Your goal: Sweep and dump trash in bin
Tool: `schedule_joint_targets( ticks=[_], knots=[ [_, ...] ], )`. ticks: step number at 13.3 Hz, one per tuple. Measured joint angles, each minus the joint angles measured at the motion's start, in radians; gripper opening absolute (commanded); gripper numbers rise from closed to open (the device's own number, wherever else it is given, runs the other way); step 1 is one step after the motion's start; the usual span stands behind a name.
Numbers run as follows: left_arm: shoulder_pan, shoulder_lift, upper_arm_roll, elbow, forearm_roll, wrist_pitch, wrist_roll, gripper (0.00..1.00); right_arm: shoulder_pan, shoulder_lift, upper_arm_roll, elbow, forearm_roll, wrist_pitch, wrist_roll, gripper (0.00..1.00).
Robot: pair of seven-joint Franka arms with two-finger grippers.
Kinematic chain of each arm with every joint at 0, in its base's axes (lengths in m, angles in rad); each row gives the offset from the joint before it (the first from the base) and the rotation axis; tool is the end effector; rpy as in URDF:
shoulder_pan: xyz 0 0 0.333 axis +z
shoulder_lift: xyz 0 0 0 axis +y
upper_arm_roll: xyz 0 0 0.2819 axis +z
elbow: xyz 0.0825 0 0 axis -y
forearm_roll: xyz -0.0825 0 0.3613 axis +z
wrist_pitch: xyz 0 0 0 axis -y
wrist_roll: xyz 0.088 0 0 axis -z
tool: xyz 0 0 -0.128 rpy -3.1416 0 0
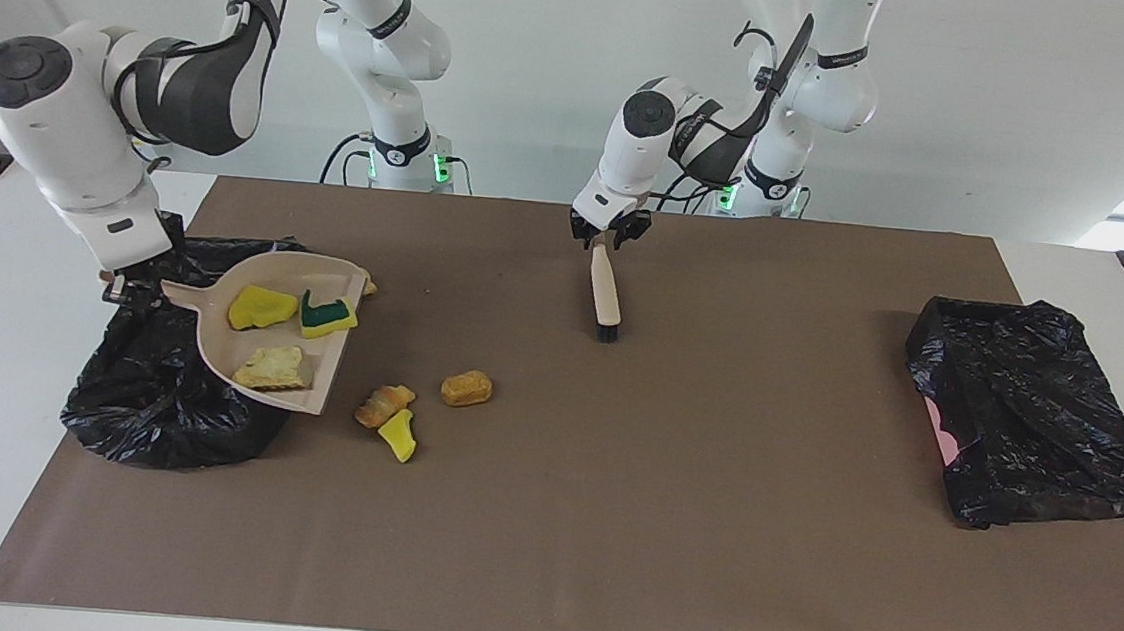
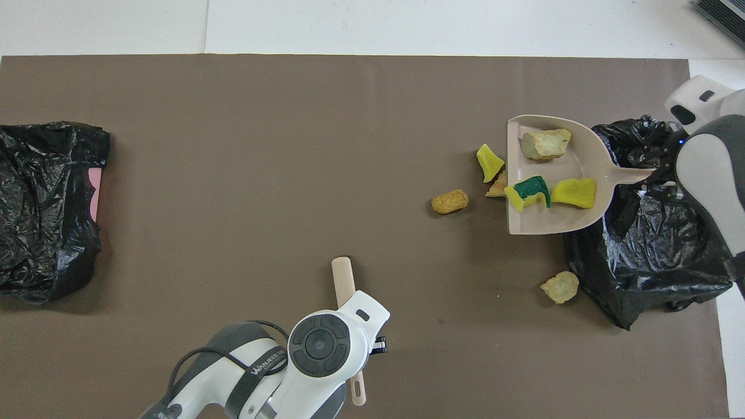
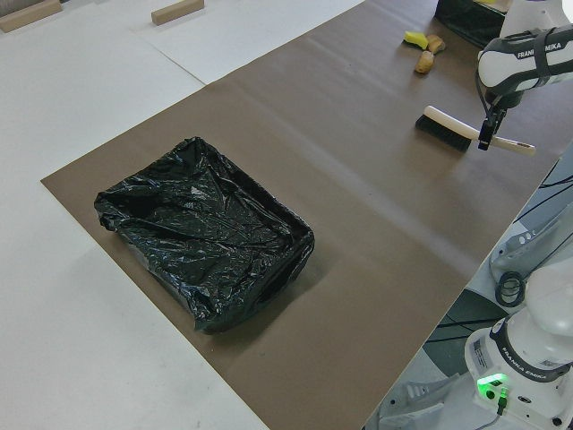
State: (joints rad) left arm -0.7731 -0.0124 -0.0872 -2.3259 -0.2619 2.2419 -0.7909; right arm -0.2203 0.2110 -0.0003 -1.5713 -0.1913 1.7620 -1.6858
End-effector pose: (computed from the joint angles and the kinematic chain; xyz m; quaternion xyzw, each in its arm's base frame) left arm 0.3046 -0.3720 0.2995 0.9932 0.0504 -0.0966 0.0409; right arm 0.5771 -0.1506 0.4684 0.7272 0.6799 -0.0822 0.0460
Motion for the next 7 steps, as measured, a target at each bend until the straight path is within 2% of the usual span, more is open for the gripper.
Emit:
schedule_joint_targets(
  ticks=[3, 7],
  knots=[
    [0.102, 0.000, 0.013, 0.041, 0.009, 0.000, 0.003, 1.00, -0.078, -0.002, -0.002, -0.003, -0.088, 0.001, -0.050, 0.00],
    [0.240, 0.011, 0.018, 0.071, 0.147, 0.000, 0.012, 1.00, -0.153, -0.025, -0.003, -0.049, -0.206, 0.065, -0.066, 0.00]
  ],
)
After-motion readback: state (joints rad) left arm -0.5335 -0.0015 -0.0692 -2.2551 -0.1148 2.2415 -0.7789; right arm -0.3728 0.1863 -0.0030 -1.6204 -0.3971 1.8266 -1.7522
